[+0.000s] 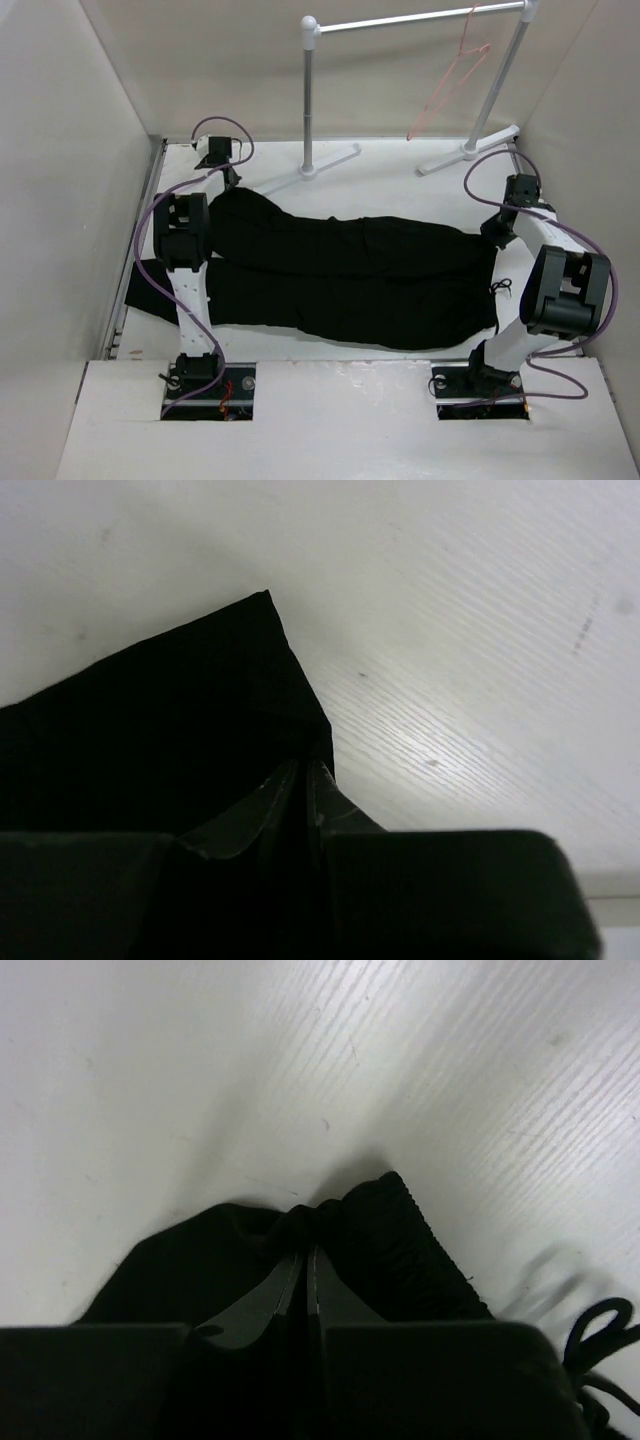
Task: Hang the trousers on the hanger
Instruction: Flatten out the trousers at the center of the board.
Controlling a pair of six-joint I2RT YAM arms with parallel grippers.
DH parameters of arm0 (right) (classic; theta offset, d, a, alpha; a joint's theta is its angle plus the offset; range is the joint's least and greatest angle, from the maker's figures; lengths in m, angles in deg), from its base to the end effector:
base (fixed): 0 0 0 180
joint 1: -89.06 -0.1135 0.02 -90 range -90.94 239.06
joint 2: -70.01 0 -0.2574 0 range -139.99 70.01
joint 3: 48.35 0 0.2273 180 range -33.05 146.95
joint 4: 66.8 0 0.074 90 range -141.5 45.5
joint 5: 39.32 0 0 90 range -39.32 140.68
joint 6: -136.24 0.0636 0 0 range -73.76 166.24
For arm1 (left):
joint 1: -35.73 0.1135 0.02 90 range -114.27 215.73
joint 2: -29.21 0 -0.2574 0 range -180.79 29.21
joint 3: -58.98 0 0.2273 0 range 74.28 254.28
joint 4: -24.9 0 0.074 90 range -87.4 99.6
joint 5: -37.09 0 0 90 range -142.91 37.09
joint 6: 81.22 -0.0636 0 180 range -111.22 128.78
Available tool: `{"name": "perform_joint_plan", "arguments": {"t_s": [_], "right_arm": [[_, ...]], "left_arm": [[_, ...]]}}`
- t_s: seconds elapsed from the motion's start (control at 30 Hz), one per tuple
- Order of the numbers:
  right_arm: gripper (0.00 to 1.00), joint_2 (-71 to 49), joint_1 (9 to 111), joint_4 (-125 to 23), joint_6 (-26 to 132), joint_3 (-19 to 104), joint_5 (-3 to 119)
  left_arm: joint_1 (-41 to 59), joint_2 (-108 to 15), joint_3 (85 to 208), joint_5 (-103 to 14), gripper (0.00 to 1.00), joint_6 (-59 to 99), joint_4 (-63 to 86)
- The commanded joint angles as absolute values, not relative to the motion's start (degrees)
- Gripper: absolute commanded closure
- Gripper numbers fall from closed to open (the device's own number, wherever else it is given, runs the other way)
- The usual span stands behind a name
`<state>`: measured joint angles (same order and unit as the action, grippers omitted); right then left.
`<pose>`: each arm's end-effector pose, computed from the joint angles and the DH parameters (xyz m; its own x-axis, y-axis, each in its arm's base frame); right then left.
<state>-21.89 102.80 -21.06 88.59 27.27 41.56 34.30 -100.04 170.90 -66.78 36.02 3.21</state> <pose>0.2996 -0.0836 0.1862 -0.4273 0.7892 -0.4410 0.8046 0.5545 0.2126 0.5055 0.0026 0.1597 -0.4855 -0.4324 -0.7598 -0.4321 0.8742 -0.2214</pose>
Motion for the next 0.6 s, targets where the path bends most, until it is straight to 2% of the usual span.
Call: {"name": "perform_joint_plan", "arguments": {"t_s": [0.0, 0.17, 0.43, 0.53, 0.57], "right_arm": [[0.93, -21.74, 101.85, -24.61, 89.31, 33.99, 39.18], [0.93, -28.58, 101.76, -22.67, 89.04, 45.06, 36.97], [0.95, -38.52, 101.85, -24.69, 88.78, 56.68, 35.66], [0.87, -41.69, 101.76, -24.69, 88.78, 59.67, 35.21], [0.79, -42.48, 101.76, -24.34, 88.87, 60.55, 35.39]], "left_arm": [[37.44, -94.90, 167.64, -73.02, 0.95, 37.43, 4.15], [42.62, -87.87, 162.97, -78.04, 0.98, 40.67, 4.77], [45.36, -83.99, 163.75, -77.25, 0.97, 43.93, 9.06], [44.75, -86.09, 166.12, -78.22, 0.92, 43.94, 11.61], [44.48, -87.14, 167.00, -78.22, 0.89, 43.85, 12.06]]}}
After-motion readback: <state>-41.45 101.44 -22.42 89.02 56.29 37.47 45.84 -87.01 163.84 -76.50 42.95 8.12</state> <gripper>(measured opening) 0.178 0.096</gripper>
